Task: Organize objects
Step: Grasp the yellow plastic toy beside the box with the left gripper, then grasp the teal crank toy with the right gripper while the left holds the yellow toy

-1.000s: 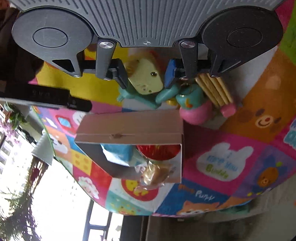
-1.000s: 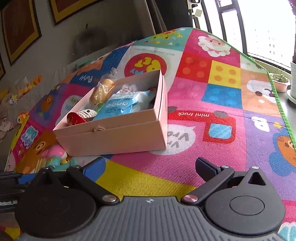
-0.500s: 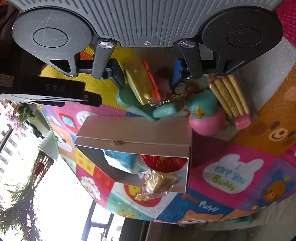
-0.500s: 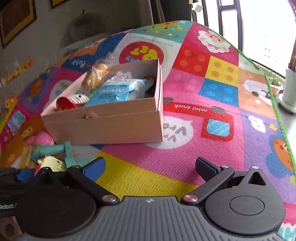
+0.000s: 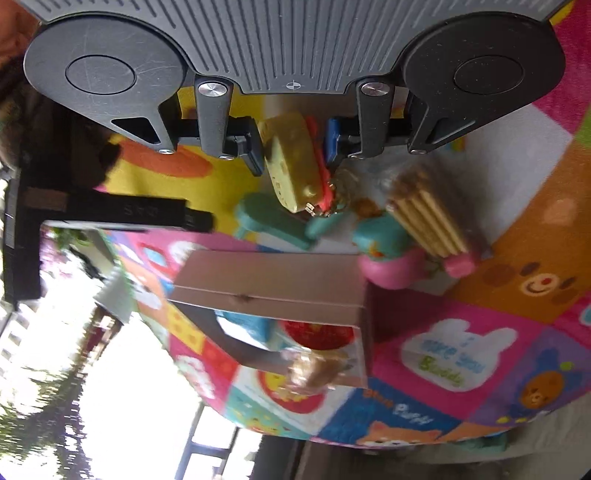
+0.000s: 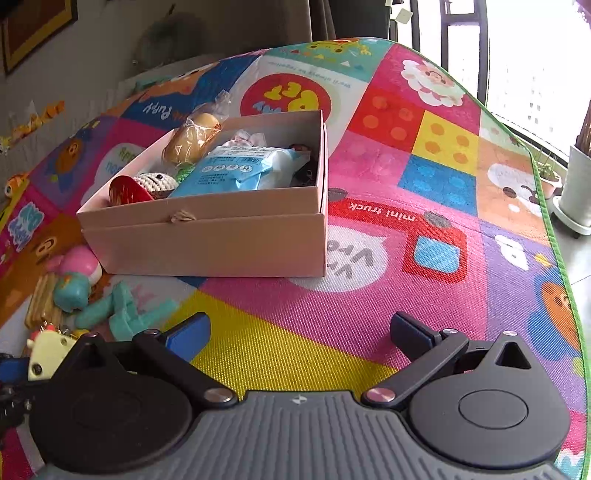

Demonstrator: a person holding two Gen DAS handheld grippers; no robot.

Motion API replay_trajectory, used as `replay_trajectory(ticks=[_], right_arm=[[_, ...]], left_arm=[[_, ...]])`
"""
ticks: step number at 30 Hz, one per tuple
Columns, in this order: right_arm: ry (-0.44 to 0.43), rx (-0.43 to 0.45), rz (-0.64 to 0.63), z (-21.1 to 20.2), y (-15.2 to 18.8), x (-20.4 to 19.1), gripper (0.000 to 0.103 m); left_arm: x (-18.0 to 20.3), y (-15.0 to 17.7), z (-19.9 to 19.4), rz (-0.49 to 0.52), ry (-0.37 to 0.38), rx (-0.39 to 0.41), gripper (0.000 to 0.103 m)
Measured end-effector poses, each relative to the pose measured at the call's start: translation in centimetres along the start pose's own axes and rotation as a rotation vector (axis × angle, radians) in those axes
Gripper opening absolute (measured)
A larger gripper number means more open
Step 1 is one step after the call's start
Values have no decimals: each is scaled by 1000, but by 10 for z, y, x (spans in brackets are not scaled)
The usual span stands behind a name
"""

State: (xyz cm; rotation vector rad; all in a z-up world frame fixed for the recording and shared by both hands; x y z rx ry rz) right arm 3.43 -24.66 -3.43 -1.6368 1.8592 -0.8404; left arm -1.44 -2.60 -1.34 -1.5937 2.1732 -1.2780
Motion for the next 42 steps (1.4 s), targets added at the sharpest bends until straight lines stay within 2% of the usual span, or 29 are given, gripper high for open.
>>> replay_trajectory(ticks=[3, 8, 11, 12, 14, 19, 26, 28, 31, 33, 35, 37, 40, 42], right_arm=[[-4, 2, 3, 0, 0, 1, 103], [-9, 4, 8, 0, 0, 1, 103], [-19, 6, 18, -1, 0, 3, 103], [-22, 7, 21, -1, 0, 3, 103], [-27, 8, 27, -2, 0, 4, 103], [-32, 10, 32, -2, 0, 4, 103], [-22, 10, 13, -2, 1, 2, 103], [-70, 30, -3, -10, 3, -1, 103], [-214, 45, -91, -30, 6, -23, 103], [-249, 65, -162, -38, 6, -42, 103], [-218, 80, -247, -36, 6, -60, 103], [-121, 96, -300, -27, 4, -64, 91], [58, 146, -290, -20, -4, -44, 92], [57, 142, -232, -22, -5, -29, 92]], left_arm=[[2, -3, 10, 10, -15, -31, 38], [20, -5, 22, 94, -23, -45, 41], [23, -2, 21, 130, -34, -46, 36], [23, -2, 19, 148, -54, -41, 31], [20, -1, 12, 169, -94, -33, 31], [5, 3, -8, 154, -114, -21, 30], [-10, 3, -5, 65, -69, 3, 30], [-12, 2, -9, 55, -68, 18, 30], [-18, -3, -22, 51, -72, 53, 30], [-24, -4, -28, 40, -73, 63, 30], [-31, -4, -30, 30, -75, 58, 30], [-37, 0, -32, 13, -65, 52, 30], [-40, 2, -36, 2, -43, 68, 31], [-41, -1, -38, -4, -32, 95, 31]])
Point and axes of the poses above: each gripper's, at about its wrist camera, not at the fingertips, and z roughly the way its jaws point, x to its right, y to its underside, the point moved 5 cm from there along z, roughly the way its jaws point, and after that the axes turned 10 degrees about y, right-handed, at the moved point
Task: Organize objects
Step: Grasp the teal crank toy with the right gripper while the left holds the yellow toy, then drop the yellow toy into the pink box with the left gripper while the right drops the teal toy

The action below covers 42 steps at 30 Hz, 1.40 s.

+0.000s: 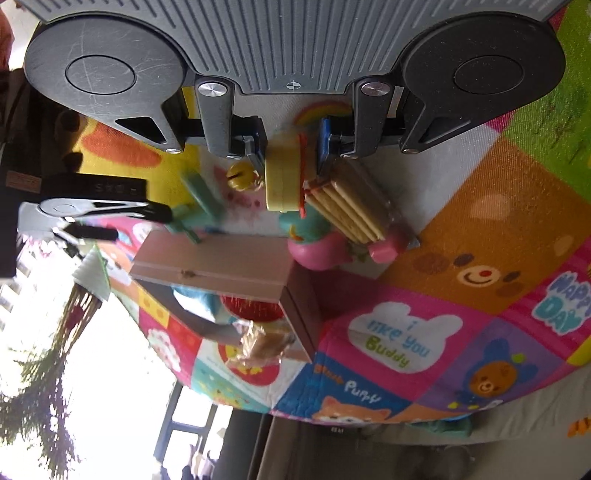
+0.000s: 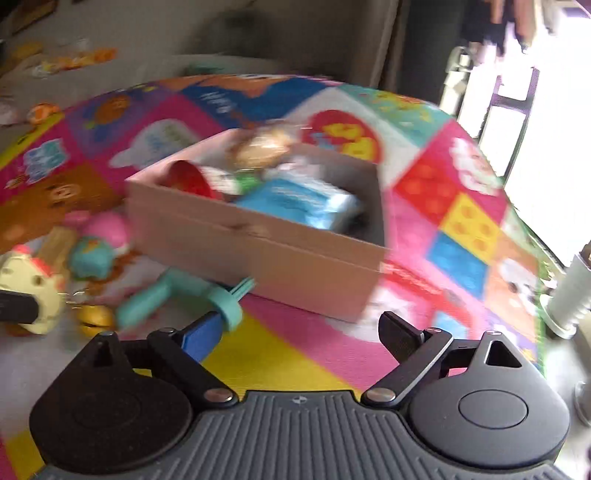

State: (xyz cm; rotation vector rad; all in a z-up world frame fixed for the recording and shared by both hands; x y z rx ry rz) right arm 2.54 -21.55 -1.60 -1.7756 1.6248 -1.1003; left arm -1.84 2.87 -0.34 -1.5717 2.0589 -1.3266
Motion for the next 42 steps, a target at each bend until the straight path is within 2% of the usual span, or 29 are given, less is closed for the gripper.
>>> replay_trajectory(ticks=[4, 7, 11, 14, 17, 20, 26, 30, 33, 36, 39, 42], right_arm=[[-172, -69, 119, -6, 5, 10, 92], [-270, -70, 129, -13, 6, -5, 92], [-258, -17, 10, -12, 2, -34, 92], [-271, -41, -21, 2, -5, -41, 91], [-300, -83, -60, 11, -7, -48, 70], [-295, -51, -104, -1, -3, -51, 70], [-300, 2, -46, -35, 0, -21, 70], [-239, 18, 23, -47, 7, 12, 70], [-208, 27, 88, -50, 11, 34, 70], [-229, 54, 153, -58, 9, 50, 70], [-253, 102, 180, -67, 4, 55, 70], [-276, 128, 194, -69, 2, 55, 70]], left_arm=[[-1, -6, -1, -20, 9, 47, 31], [-1, -6, 0, -17, -4, 38, 30], [-3, -7, -4, -3, -16, 28, 30], [-3, -6, -4, 0, -14, 20, 30], [-2, -4, 2, 3, -13, 3, 30], [-2, 1, 10, 2, -22, -24, 30], [-4, 2, 10, -6, -23, -24, 30], [4, -6, 3, 10, -2, -2, 30], [19, -24, -6, 44, 28, 32, 30], [39, -53, -10, 104, 51, 61, 30], [63, -96, -6, 165, 76, 100, 30], [81, -147, 16, 197, 95, 145, 30]])
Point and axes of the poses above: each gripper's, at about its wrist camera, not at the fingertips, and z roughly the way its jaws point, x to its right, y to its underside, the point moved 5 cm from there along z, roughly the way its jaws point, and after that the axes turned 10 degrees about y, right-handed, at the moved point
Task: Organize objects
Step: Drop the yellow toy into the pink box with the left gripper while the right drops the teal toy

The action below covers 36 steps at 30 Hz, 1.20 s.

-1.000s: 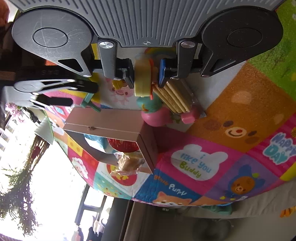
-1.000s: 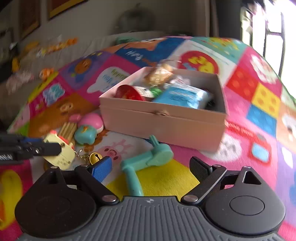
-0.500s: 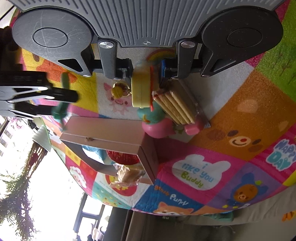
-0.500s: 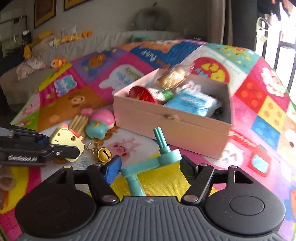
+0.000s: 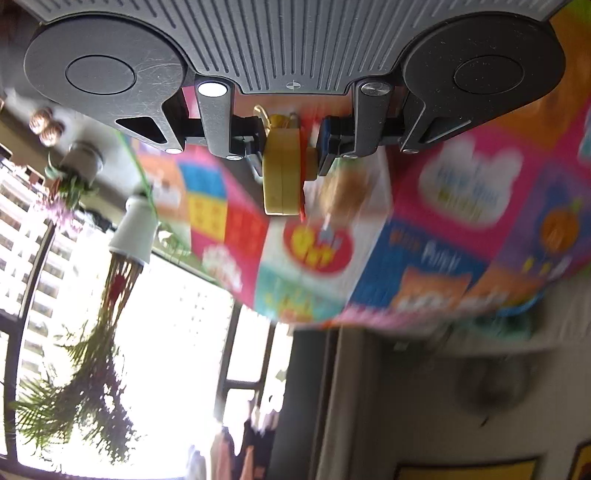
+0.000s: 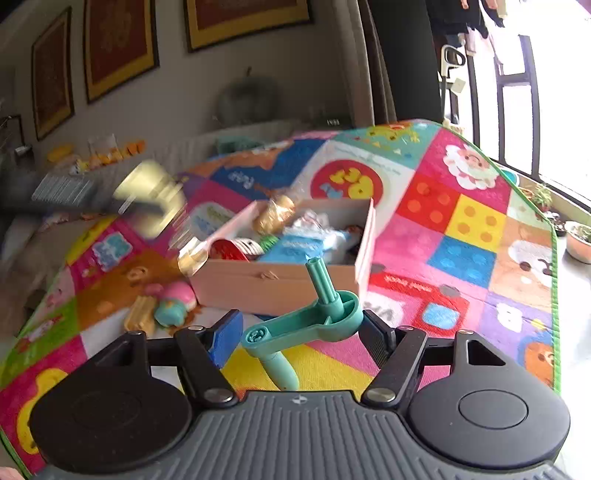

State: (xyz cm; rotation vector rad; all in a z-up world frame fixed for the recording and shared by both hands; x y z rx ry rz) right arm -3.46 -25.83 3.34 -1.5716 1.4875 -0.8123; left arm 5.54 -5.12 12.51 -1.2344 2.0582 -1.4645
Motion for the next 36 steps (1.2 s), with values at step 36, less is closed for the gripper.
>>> replay_trajectory(ticks=[36], right_arm=[[121, 17, 126, 110, -152, 12, 85]], left_arm=[[-118, 125, -66, -342, -168, 28, 31]])
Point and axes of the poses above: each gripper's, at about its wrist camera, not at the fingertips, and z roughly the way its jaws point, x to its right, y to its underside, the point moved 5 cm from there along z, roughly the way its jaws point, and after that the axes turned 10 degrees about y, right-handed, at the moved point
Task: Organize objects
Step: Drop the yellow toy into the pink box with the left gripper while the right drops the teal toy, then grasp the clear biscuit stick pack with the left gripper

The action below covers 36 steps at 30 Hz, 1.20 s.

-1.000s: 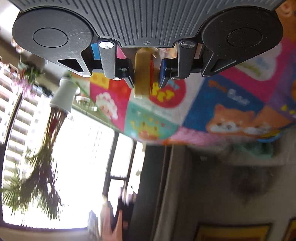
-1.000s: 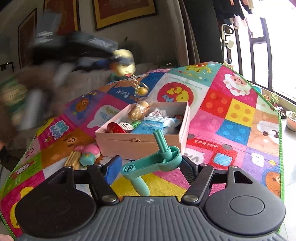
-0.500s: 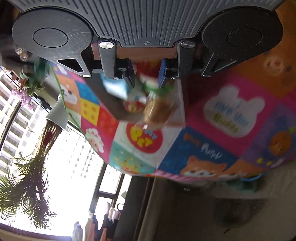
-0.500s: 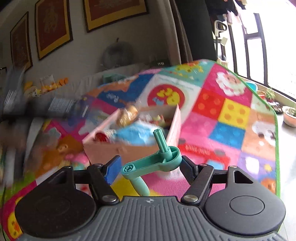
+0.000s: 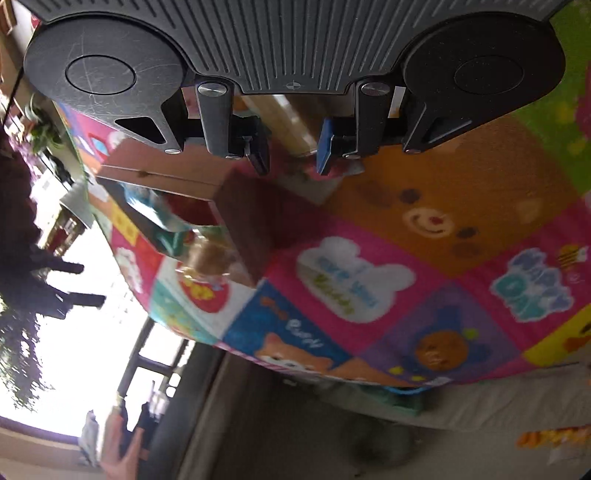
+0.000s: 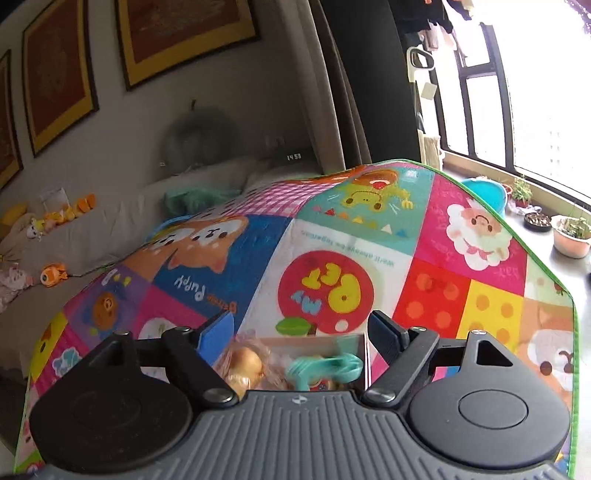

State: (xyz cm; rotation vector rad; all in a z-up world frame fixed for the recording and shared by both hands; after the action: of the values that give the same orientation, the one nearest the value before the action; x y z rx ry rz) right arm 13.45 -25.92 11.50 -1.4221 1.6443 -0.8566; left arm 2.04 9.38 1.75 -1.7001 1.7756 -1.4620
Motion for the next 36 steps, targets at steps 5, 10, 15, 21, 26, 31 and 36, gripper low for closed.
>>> replay_trajectory(ticks=[5, 10, 15, 21, 26, 31, 36], right_arm=[[35, 8, -87, -30, 48, 7, 88], [4, -53, -86, -51, 109, 10, 95], [-21, -128, -27, -52, 162, 13, 96], [-32, -124, 13, -51, 173, 18, 99], [-43, -119, 36, -53, 172, 21, 100], [-36, -97, 13, -57, 173, 17, 100], [-30, -96, -26, -56, 174, 11, 100]], left_arm=[[-23, 11, -1, -85, -22, -1, 31], [-8, 14, 3, -56, 14, -21, 31], [32, 20, 19, 130, 50, -117, 31], [50, 15, 32, 184, -109, -103, 32], [39, 14, 42, 138, -191, -141, 32], [47, 18, 47, 223, -231, -146, 37], [38, 17, 39, 253, -320, -134, 39]])
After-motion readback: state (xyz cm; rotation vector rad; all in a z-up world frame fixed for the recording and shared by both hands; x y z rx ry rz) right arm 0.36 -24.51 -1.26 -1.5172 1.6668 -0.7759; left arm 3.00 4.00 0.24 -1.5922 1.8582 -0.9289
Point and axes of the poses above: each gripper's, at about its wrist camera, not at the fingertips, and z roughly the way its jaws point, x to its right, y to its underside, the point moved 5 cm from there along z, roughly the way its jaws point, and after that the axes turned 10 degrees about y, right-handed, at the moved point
